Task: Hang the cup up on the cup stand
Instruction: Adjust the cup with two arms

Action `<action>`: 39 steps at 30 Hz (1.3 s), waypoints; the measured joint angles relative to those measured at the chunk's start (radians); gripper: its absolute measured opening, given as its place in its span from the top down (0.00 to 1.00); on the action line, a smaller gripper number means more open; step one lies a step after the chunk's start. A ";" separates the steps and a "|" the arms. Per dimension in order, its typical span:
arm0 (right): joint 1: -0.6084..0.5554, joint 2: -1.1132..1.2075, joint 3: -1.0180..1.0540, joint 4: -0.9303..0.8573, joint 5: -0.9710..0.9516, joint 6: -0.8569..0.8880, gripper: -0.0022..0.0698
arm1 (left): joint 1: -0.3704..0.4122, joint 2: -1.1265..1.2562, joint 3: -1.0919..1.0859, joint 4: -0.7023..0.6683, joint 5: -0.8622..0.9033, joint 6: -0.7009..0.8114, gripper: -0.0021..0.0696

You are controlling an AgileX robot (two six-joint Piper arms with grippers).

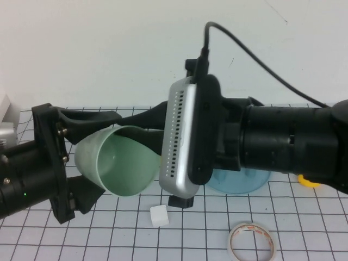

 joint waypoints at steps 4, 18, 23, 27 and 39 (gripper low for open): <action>0.000 0.019 -0.004 0.000 0.027 -0.021 0.94 | 0.000 0.000 0.000 0.023 -0.006 0.024 0.01; 0.000 0.039 -0.006 0.004 0.051 -0.200 0.94 | -0.005 0.000 0.000 0.018 -0.081 0.094 0.15; -0.006 0.072 -0.011 0.015 0.085 -0.222 0.94 | -0.005 0.005 0.002 0.035 -0.102 0.102 0.16; -0.008 0.081 -0.012 0.023 0.094 -0.263 0.94 | -0.001 0.008 0.008 0.036 -0.107 0.108 0.16; -0.002 0.094 -0.012 0.006 0.113 -0.261 0.61 | -0.001 0.008 0.008 0.026 -0.097 0.290 0.19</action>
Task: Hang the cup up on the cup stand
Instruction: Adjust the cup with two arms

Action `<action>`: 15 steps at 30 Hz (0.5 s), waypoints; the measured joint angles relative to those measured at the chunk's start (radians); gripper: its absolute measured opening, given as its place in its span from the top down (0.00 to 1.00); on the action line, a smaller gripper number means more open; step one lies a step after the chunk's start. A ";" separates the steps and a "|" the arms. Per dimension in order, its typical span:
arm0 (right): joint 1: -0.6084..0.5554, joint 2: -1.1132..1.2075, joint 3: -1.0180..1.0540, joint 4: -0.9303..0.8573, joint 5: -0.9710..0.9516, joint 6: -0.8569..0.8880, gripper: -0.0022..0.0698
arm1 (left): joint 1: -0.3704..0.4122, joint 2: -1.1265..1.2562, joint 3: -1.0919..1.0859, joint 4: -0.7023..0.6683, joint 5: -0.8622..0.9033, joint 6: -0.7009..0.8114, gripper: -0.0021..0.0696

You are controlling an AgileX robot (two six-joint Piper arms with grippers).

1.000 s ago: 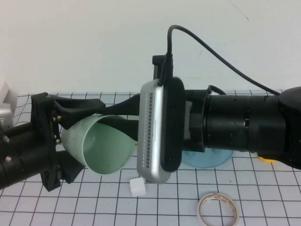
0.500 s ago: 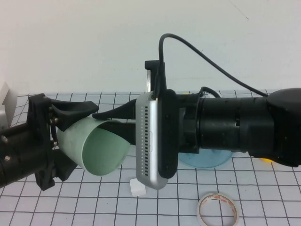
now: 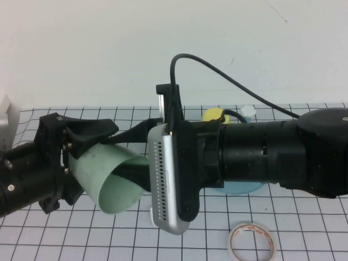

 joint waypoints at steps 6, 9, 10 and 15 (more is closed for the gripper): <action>0.002 0.004 0.000 -0.010 -0.036 0.061 0.48 | 0.000 0.000 -0.005 -0.011 -0.007 0.127 0.20; 0.002 -0.020 0.002 -0.012 -0.078 0.088 0.47 | 0.000 0.000 -0.022 -0.014 -0.016 0.220 0.20; 0.002 -0.031 0.004 -0.012 -0.091 0.099 0.47 | 0.000 0.000 -0.032 -0.023 -0.016 0.246 0.20; 0.002 -0.104 0.036 -0.044 -0.132 0.220 0.46 | -0.002 0.000 -0.106 -0.029 -0.018 0.364 0.21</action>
